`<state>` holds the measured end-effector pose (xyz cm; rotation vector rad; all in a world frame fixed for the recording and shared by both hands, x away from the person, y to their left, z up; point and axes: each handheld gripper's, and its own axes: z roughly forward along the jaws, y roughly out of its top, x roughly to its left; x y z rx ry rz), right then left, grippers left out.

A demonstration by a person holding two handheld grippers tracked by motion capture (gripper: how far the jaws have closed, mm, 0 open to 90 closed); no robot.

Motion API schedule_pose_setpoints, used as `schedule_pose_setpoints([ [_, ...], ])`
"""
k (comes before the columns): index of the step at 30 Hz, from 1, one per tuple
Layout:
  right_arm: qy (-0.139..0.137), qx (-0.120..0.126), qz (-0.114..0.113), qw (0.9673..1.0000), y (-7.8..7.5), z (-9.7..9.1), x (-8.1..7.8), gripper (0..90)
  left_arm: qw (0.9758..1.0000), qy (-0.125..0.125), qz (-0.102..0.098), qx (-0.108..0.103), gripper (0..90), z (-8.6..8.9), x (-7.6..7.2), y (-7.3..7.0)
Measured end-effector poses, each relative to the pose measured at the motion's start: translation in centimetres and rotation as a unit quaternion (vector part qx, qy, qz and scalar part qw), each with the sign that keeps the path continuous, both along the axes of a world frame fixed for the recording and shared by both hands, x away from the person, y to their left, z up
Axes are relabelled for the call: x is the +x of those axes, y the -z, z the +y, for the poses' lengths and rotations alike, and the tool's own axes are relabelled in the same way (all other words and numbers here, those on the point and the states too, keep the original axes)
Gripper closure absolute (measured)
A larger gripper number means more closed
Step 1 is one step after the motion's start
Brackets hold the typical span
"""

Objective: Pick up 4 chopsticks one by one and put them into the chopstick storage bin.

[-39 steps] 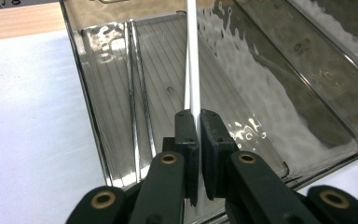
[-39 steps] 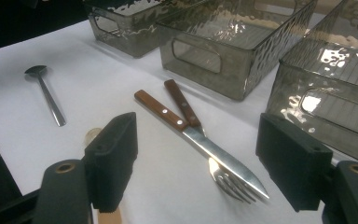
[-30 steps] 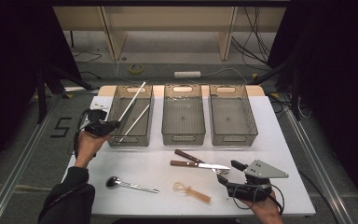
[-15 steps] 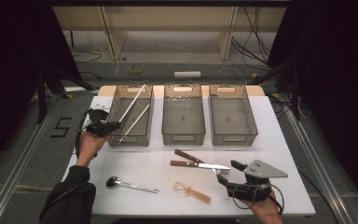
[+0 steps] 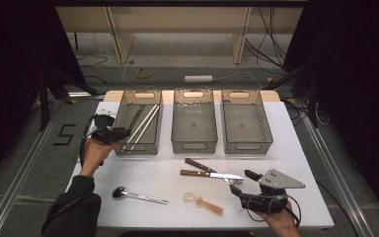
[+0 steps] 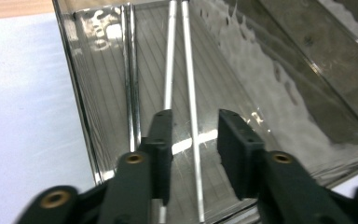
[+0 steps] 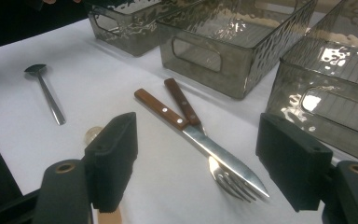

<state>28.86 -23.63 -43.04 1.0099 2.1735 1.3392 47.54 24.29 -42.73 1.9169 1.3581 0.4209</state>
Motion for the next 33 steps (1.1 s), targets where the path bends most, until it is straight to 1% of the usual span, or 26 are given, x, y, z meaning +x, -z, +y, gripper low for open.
schedule_pose_setpoints([
  [2,0.000,0.001,-0.001,1.0000,0.0,0.0,0.0,30.5,1.0000,0.002,-0.003,-0.002,58.0,-0.2,-0.2,-0.4],
  [5,0.000,0.000,0.001,1.0000,-0.1,0.0,0.0,30.5,0.9999,0.013,-0.007,-0.001,52.0,-0.5,-0.5,-1.0],
  [9,-0.001,0.000,0.000,1.0000,-0.1,0.0,0.0,30.5,0.9996,0.026,-0.006,-0.005,44.8,-1.0,-1.0,-1.8],
  [13,0.000,-0.001,-0.001,1.0000,-0.1,-0.1,-0.1,30.5,0.9990,0.044,-0.009,0.005,39.3,-1.6,-1.6,-2.5],
  [15,-0.001,-0.001,0.000,1.0000,-0.1,-0.1,-0.1,30.5,0.9988,0.049,-0.010,0.005,37.2,-1.9,-1.9,-2.9],
  [22,-0.002,-0.001,0.000,1.0000,-0.1,0.0,-0.1,30.5,0.9972,0.074,-0.011,0.009,33.3,-2.7,-3.3,-3.9],
  [26,-0.003,-0.002,0.001,1.0000,-0.1,0.0,-0.1,30.5,0.9957,0.090,-0.011,0.018,31.6,-3.2,-4.1,-4.2],
  [29,-0.006,-0.003,0.002,1.0000,0.0,0.1,-0.1,30.5,0.9942,0.104,-0.009,0.027,30.7,-3.6,-4.6,-4.4],
  [33,-0.007,-0.004,0.003,1.0000,0.0,0.1,-0.1,30.5,0.9929,0.114,-0.010,0.033,29.9,-3.8,-5.2,-4.6],
])
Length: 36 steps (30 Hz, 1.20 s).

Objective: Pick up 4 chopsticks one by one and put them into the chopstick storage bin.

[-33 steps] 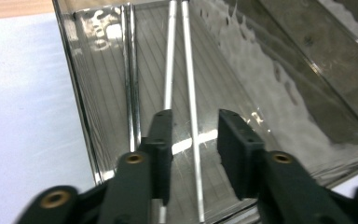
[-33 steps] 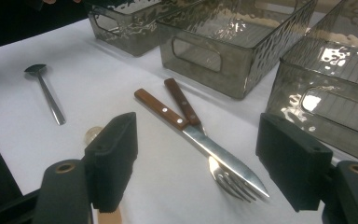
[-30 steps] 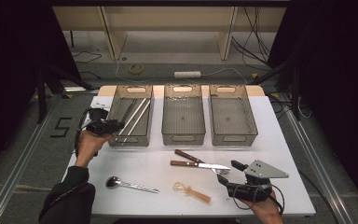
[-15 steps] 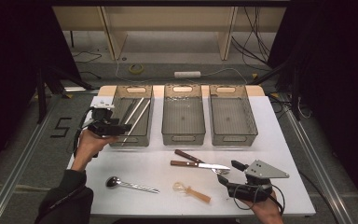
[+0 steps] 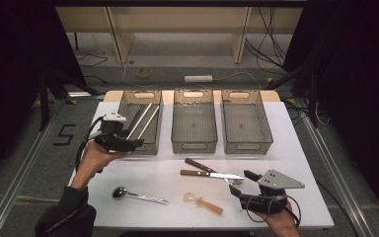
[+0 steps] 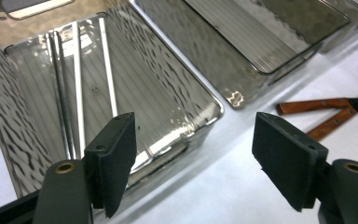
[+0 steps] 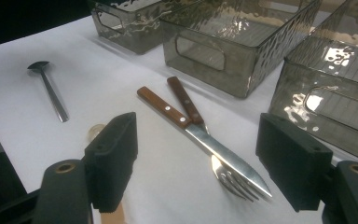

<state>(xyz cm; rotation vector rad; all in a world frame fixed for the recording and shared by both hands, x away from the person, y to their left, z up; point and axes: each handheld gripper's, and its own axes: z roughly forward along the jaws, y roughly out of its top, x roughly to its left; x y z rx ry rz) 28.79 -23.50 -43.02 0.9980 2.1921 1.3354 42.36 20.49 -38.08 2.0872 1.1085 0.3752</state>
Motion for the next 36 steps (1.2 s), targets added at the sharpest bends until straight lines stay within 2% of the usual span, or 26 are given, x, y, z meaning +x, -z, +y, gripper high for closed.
schedule_pose_setpoints([
  [10,-0.001,-0.003,0.001,1.0000,0.0,0.0,0.0,30.5,0.9990,0.042,0.004,0.016,27.5,-1.2,-1.6,-0.5],
  [17,-0.002,-0.004,0.002,1.0000,0.0,0.0,0.0,30.5,0.9977,0.061,0.012,0.027,25.8,-1.7,-2.5,-0.3],
  [26,-0.003,-0.005,0.002,1.0000,0.0,0.1,0.0,30.5,0.9935,0.090,0.030,0.063,25.2,-2.2,-3.7,0.4],
  [36,-0.001,-0.002,0.005,1.0000,0.2,-0.1,0.2,30.5,0.9903,0.110,0.041,0.075,23.7,-2.7,-4.4,1.1],
])
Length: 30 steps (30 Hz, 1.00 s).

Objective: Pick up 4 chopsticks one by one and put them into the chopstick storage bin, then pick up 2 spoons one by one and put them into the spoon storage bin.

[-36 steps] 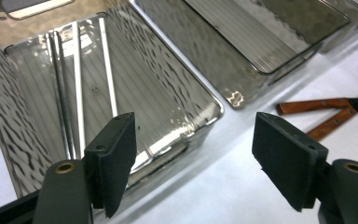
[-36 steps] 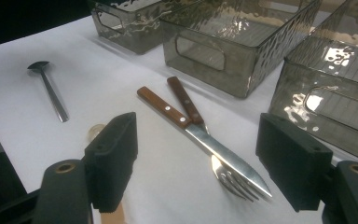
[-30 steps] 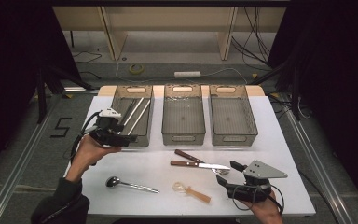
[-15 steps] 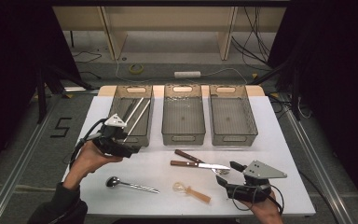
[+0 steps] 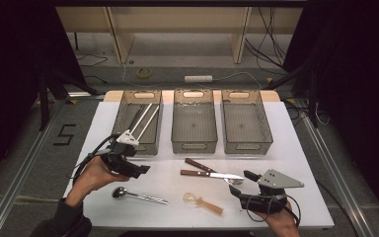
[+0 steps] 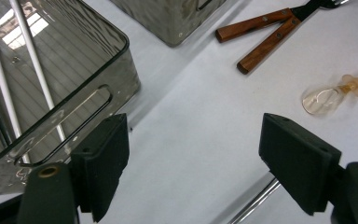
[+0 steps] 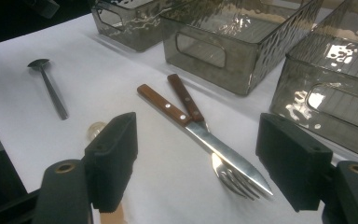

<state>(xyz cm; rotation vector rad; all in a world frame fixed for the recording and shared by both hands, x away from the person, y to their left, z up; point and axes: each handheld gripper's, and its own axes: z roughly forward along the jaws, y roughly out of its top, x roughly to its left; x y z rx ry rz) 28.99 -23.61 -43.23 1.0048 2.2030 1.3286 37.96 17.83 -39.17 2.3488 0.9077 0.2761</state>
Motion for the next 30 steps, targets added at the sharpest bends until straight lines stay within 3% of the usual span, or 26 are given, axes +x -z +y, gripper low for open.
schedule_pose_setpoints([
  [26,0.003,-0.001,0.003,1.0000,0.1,-0.3,0.0,30.5,0.9984,0.026,0.028,0.041,23.1,-0.5,-1.0,2.3],
  [30,0.002,0.000,0.002,1.0000,0.0,-0.3,0.0,30.5,0.9973,0.031,0.034,0.056,23.0,-0.5,-1.3,2.6],
])
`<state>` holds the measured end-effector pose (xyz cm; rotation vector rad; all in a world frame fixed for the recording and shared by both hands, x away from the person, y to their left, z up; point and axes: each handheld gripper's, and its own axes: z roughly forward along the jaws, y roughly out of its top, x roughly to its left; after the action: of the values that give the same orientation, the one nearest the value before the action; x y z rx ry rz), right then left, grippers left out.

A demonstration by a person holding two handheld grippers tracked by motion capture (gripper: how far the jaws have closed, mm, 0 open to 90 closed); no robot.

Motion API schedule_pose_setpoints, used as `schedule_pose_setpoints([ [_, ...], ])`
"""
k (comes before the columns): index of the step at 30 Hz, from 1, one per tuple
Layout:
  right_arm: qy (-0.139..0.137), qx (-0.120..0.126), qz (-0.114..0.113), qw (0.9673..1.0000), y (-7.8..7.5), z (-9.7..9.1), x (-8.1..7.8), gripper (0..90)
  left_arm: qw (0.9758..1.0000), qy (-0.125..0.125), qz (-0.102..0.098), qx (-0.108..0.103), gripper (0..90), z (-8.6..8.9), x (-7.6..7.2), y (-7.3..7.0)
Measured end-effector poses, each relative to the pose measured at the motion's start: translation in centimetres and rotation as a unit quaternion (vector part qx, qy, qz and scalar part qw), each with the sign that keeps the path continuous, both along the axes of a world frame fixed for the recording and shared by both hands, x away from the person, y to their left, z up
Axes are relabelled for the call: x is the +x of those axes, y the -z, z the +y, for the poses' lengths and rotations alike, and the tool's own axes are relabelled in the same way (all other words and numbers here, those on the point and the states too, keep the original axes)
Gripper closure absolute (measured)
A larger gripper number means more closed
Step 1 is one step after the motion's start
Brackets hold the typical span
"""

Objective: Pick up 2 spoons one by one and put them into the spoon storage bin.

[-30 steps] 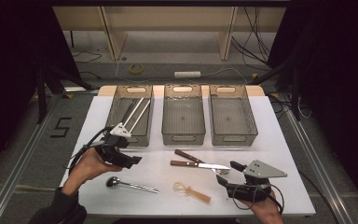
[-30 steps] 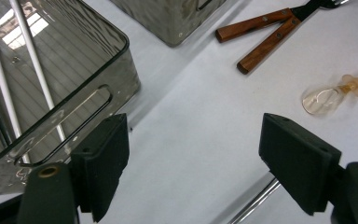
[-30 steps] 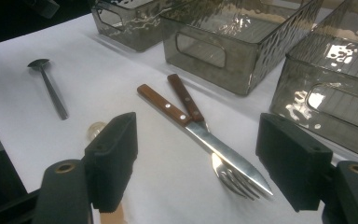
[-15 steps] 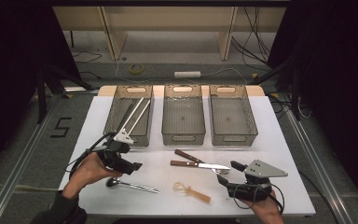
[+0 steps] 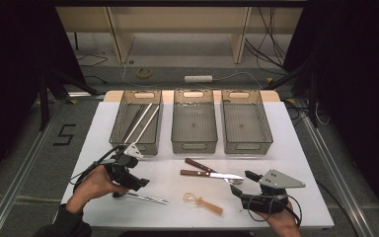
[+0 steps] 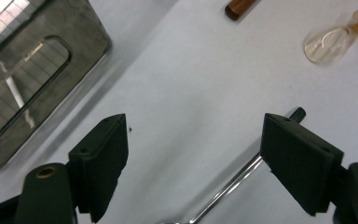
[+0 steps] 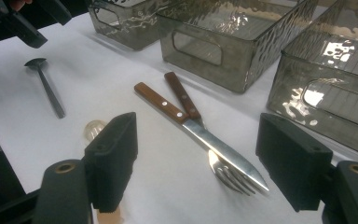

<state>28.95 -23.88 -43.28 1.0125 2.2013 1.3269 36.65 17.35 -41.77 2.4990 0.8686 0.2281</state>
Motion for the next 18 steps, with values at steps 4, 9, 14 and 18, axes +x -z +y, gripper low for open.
schedule_pose_setpoints([
  [4,-0.002,-0.002,-0.001,1.0000,0.0,0.1,0.1,30.5,0.9999,0.006,0.007,0.013,22.9,-0.1,-0.2,0.3],
  [9,-0.005,-0.003,0.002,1.0000,0.1,0.2,0.3,30.5,0.9991,0.016,0.018,0.036,23.7,-0.1,-0.3,0.7],
  [14,-0.003,-0.001,0.001,1.0000,0.1,0.1,0.3,30.5,0.9978,0.025,0.027,0.055,25.7,-0.2,-0.6,1.1],
  [18,-0.006,-0.003,-0.002,1.0000,0.0,0.3,0.0,30.5,0.9960,0.037,0.035,0.073,28.3,-0.3,-1.1,1.5],
])
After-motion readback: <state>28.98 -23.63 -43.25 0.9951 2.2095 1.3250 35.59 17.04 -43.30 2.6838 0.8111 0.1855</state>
